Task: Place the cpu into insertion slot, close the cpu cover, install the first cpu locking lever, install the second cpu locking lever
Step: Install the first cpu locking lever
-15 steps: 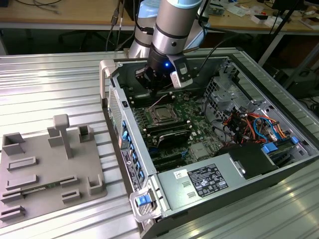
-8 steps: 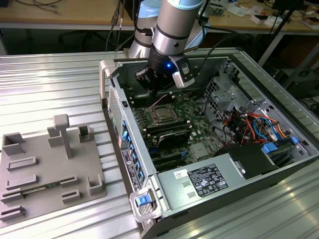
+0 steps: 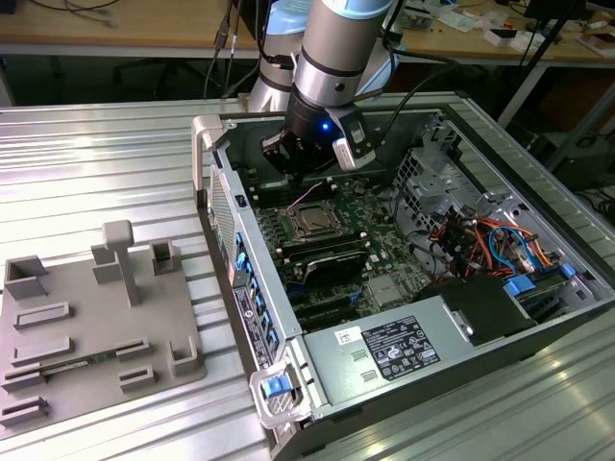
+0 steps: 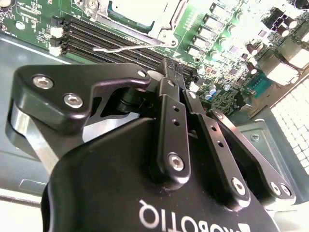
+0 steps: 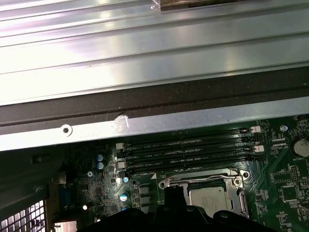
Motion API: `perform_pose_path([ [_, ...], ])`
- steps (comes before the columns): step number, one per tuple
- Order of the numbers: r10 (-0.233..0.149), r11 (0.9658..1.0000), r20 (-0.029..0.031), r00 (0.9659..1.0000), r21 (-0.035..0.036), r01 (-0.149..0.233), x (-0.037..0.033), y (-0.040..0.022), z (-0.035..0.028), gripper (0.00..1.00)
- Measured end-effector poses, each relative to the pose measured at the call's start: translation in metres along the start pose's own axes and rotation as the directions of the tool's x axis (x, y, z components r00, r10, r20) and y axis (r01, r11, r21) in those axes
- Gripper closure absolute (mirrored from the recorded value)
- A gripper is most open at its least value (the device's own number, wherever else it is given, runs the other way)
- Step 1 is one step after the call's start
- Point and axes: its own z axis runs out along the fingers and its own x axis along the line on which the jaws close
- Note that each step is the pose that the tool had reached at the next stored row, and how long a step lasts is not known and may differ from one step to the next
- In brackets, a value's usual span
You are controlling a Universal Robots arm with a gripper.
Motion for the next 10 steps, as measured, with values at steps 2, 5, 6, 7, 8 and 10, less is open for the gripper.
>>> perform_pose_path([
  [2,0.000,1.0000,0.0000,1.0000,0.0000,0.000,0.0000,0.0000,0.0000,0.89],
  [5,0.000,1.0000,0.0000,1.0000,0.0000,0.000,-0.0001,0.0000,0.0000,0.89],
  [6,0.000,1.0000,0.0000,1.0000,-0.0001,0.000,-0.0003,0.0000,0.0001,0.89],
  [7,-0.001,1.0000,0.0000,1.0000,0.0000,0.001,-0.0004,0.0000,0.0002,0.89],
  [8,-0.005,1.0000,-0.0003,1.0000,-0.0001,0.005,-0.0010,0.0001,0.0003,0.89],
  [10,-0.016,0.9999,-0.0014,0.9999,0.0000,0.016,-0.0019,0.0002,0.0004,0.89],
])
